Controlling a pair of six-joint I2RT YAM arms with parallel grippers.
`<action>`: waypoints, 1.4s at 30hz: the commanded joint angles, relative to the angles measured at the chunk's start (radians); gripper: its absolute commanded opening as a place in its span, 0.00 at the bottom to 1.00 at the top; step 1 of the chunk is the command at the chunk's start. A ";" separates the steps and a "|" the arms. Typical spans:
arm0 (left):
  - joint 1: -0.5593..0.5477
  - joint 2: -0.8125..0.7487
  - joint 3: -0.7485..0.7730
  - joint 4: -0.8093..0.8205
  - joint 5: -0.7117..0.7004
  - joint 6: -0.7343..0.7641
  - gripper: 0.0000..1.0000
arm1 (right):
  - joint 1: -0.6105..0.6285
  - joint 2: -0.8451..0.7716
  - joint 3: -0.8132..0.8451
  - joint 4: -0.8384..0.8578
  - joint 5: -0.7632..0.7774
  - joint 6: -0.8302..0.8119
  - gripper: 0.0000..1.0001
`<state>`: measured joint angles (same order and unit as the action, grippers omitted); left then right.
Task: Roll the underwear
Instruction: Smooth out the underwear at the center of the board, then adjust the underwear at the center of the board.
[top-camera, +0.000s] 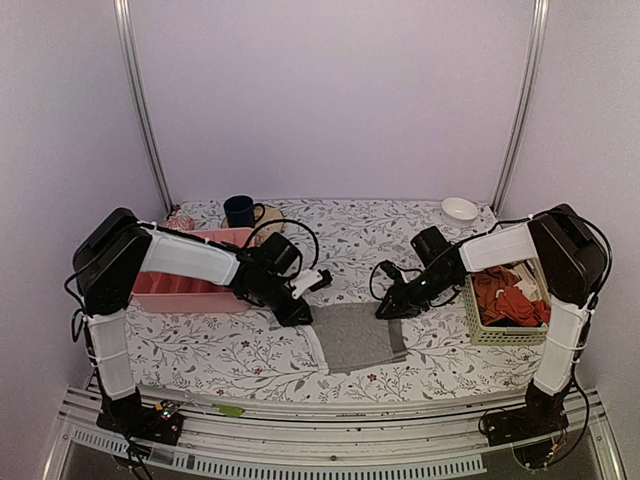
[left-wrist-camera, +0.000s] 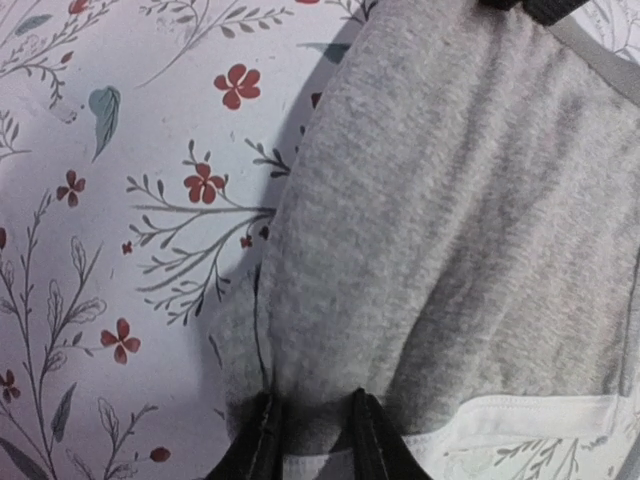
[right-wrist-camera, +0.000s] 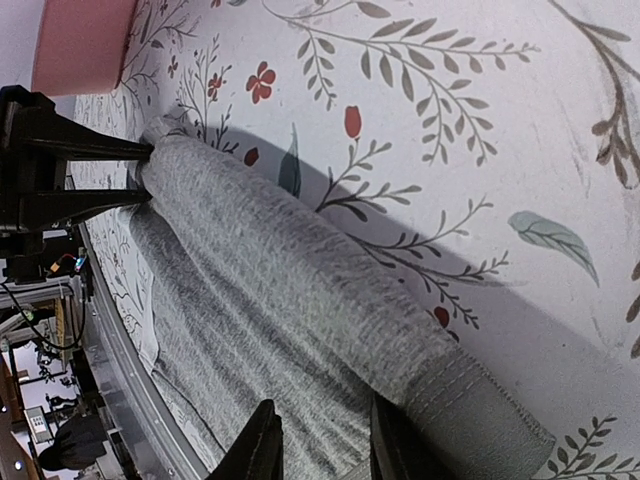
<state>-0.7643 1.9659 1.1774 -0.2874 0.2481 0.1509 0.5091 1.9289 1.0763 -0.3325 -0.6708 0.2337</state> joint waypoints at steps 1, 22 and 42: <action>0.007 -0.081 -0.054 -0.043 -0.016 0.010 0.29 | -0.007 -0.027 -0.012 -0.024 0.041 -0.026 0.33; 0.070 -0.225 -0.141 0.078 0.198 -0.149 0.36 | 0.121 -0.165 -0.041 -0.049 -0.024 0.020 0.35; -0.024 -0.025 -0.089 0.040 -0.006 -0.170 0.30 | 0.140 -0.110 -0.283 0.077 0.030 0.101 0.22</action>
<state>-0.8127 1.9320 1.0973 -0.1989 0.3321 -0.0345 0.6418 1.7451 0.7891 -0.2783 -0.7101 0.3347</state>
